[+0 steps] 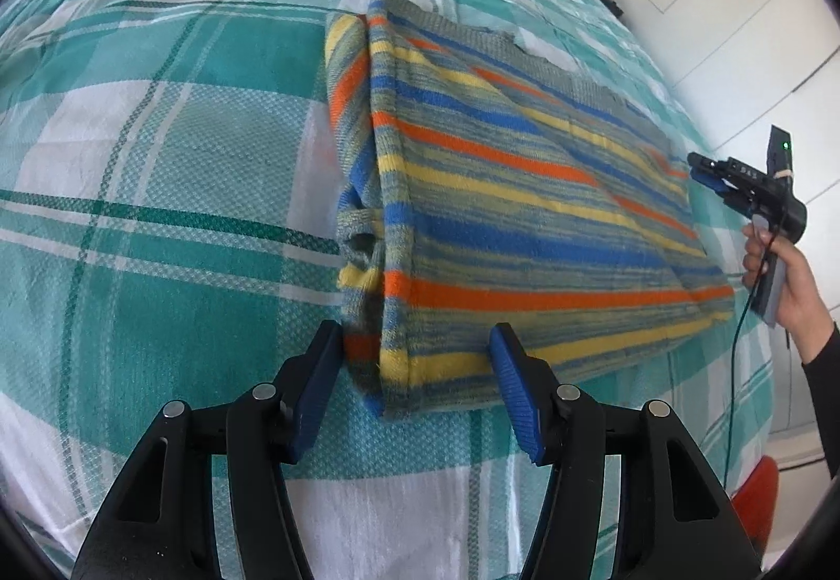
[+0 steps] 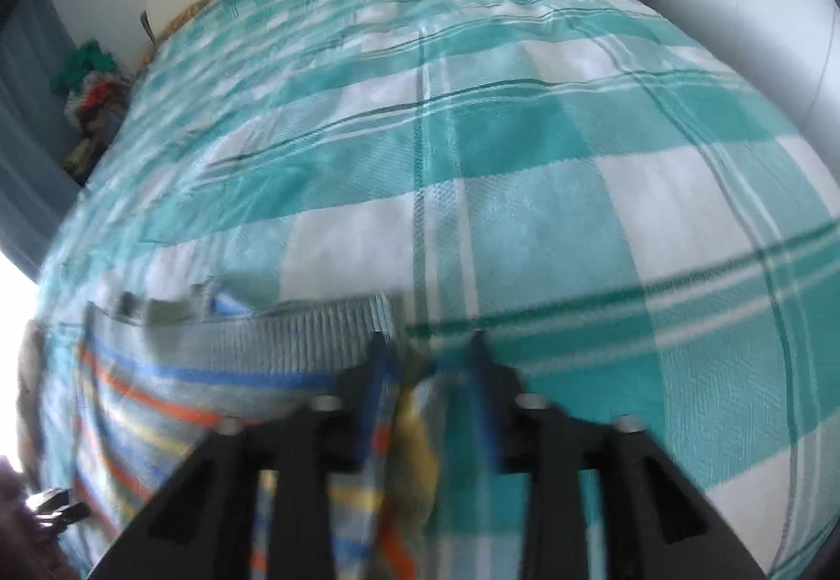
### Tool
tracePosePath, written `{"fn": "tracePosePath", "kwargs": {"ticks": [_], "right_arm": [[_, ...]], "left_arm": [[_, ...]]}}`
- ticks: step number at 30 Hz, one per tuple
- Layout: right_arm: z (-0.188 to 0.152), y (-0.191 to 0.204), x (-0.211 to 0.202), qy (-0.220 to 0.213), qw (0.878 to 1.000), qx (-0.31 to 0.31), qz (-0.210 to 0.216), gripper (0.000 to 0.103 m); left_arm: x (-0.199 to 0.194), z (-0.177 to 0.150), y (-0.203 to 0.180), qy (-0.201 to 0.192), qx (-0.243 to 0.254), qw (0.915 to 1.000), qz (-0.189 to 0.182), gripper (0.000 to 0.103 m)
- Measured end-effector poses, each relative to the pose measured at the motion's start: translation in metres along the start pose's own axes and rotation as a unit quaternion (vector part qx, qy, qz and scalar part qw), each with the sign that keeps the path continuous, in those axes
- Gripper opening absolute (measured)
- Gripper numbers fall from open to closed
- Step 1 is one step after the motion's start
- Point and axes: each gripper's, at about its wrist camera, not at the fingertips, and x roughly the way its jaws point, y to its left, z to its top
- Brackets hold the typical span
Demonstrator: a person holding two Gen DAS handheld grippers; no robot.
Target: Fold small clothes
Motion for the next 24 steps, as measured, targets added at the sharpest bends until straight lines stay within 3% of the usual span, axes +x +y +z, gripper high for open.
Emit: {"fn": "tracePosePath", "kwargs": {"ticks": [4,7,8,9,10,11,13,16,19,21,23,24], "right_arm": [[-0.051,0.009,-0.053,0.036,0.995,-0.015,0.091,0.042],[-0.112,0.014,-0.079,0.078,0.99,-0.026,0.116,0.065],[-0.13,0.015,-0.079,0.092,0.989,-0.03,0.109,0.063],[-0.145,0.017,-0.073,0.11,0.988,-0.034,0.1,0.057],[-0.155,0.017,-0.065,0.127,0.986,-0.036,0.105,0.016],[-0.163,0.017,-0.058,0.139,0.984,-0.038,0.105,0.008],[-0.162,0.01,-0.059,0.143,0.983,-0.003,0.112,0.008],[-0.161,0.002,-0.076,0.142,0.983,0.022,0.116,0.008],[-0.167,0.001,-0.054,0.175,0.98,0.015,0.093,0.008],[-0.166,0.004,-0.05,0.172,0.982,0.005,0.083,0.008],[-0.165,0.005,-0.053,0.167,0.982,0.009,0.083,0.011],[-0.166,0.003,-0.055,0.166,0.982,0.015,0.086,0.015]], "left_arm": [[0.008,-0.005,-0.01,-0.004,0.026,0.9994,0.024,0.057],[0.012,-0.005,-0.016,-0.005,0.03,0.9989,0.037,0.053],[0.014,-0.005,-0.018,-0.001,0.031,0.9987,0.041,0.047],[0.016,-0.004,-0.019,0.004,0.035,0.9982,0.049,0.026],[0.018,-0.003,-0.021,0.018,0.041,0.9975,0.055,0.011],[0.018,-0.001,-0.022,0.03,0.042,0.9973,0.052,0.011],[0.012,0.002,-0.024,0.055,0.061,0.9953,0.052,0.008],[0.014,0.004,-0.022,0.074,0.071,0.9932,0.054,0.008],[0.026,0.006,-0.027,0.079,0.081,0.9911,0.07,0.01],[0.022,0.007,-0.025,0.074,0.065,0.9932,0.062,0.018],[0.006,0.004,-0.019,0.064,0.042,0.9948,0.067,0.039],[-0.006,0.001,-0.017,0.049,0.041,0.9947,0.081,0.053]]}}
